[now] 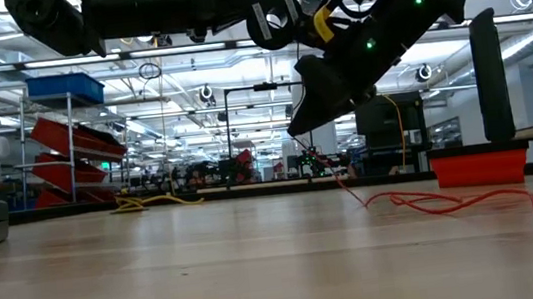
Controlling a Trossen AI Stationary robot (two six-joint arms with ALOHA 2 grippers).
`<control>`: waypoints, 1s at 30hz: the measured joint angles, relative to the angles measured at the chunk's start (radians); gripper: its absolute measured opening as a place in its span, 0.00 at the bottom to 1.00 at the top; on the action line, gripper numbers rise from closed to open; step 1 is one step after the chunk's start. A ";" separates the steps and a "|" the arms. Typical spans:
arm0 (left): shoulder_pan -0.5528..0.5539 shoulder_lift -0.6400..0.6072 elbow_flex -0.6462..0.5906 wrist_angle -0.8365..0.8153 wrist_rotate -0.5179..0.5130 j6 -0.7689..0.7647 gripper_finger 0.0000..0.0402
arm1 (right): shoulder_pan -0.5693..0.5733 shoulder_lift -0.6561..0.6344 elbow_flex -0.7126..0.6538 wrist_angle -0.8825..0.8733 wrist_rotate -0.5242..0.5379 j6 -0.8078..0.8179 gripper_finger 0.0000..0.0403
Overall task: Coil cords
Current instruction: Coil the red wire onto the black spool
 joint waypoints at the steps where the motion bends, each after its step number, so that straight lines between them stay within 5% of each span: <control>1: 0.000 0.000 0.000 0.000 0.000 0.000 0.00 | -0.004 0.000 0.000 0.000 0.003 0.002 0.25; 18: -0.001 0.000 0.000 0.021 -0.001 -0.001 0.00 | -0.040 0.002 0.000 0.080 0.056 -0.030 0.21; 25: -0.002 0.000 0.000 0.021 -0.002 -0.001 0.00 | -0.028 0.004 0.000 0.085 0.089 -0.032 0.02; 30: 0.003 0.000 0.000 0.035 -0.008 -0.001 0.00 | -0.013 0.005 -0.001 0.159 0.109 -0.007 0.00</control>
